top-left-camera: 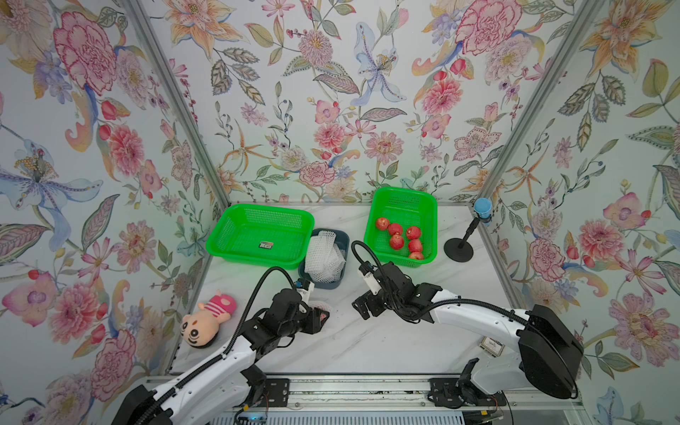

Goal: Remove foam nets from apples
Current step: Place the apple at the center of the board.

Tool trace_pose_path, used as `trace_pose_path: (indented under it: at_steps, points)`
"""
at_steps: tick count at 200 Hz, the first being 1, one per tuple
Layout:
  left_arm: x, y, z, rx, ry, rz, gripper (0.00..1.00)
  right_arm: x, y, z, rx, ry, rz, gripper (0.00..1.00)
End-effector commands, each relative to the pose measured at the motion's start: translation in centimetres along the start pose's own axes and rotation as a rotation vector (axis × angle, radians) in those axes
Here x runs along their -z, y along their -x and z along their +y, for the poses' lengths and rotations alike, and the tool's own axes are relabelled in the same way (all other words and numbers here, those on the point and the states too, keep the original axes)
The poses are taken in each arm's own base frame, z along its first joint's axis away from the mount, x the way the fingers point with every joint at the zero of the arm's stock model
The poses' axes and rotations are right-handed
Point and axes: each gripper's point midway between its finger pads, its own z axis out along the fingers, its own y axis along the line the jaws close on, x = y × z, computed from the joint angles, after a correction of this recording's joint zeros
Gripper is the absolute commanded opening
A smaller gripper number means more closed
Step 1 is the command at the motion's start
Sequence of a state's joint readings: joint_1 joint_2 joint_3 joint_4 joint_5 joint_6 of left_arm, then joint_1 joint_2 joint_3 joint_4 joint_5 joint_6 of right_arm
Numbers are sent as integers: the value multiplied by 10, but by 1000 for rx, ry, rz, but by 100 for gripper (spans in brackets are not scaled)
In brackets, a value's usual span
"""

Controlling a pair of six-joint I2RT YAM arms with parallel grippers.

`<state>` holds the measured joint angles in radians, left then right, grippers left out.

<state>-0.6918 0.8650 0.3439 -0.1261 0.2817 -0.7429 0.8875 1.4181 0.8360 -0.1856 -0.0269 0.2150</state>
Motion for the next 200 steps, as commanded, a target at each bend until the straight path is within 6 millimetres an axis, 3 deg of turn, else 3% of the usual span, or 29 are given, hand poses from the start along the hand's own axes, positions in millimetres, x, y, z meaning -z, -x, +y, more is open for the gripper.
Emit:
trace_pose_path:
  at_steps: [1,51,98,147,175,200]
  points:
    - [-10,-5,-16,28,-83,-28,17,6,7,8,-35,33,-47,99]
    - [-32,-14,-34,12,-139,1,25,4,0,15,-19,104,-91,99]
    - [-48,-15,-26,87,-116,-12,34,-8,-23,1,11,76,-17,99]
    - [-59,-16,-20,107,-73,6,44,-5,-28,-3,28,108,-15,99]
    - [-58,-17,-12,105,-26,-1,58,-3,-34,0,36,133,-4,99]
    - [-56,-15,-11,87,-6,0,78,-1,-40,4,39,159,0,99]
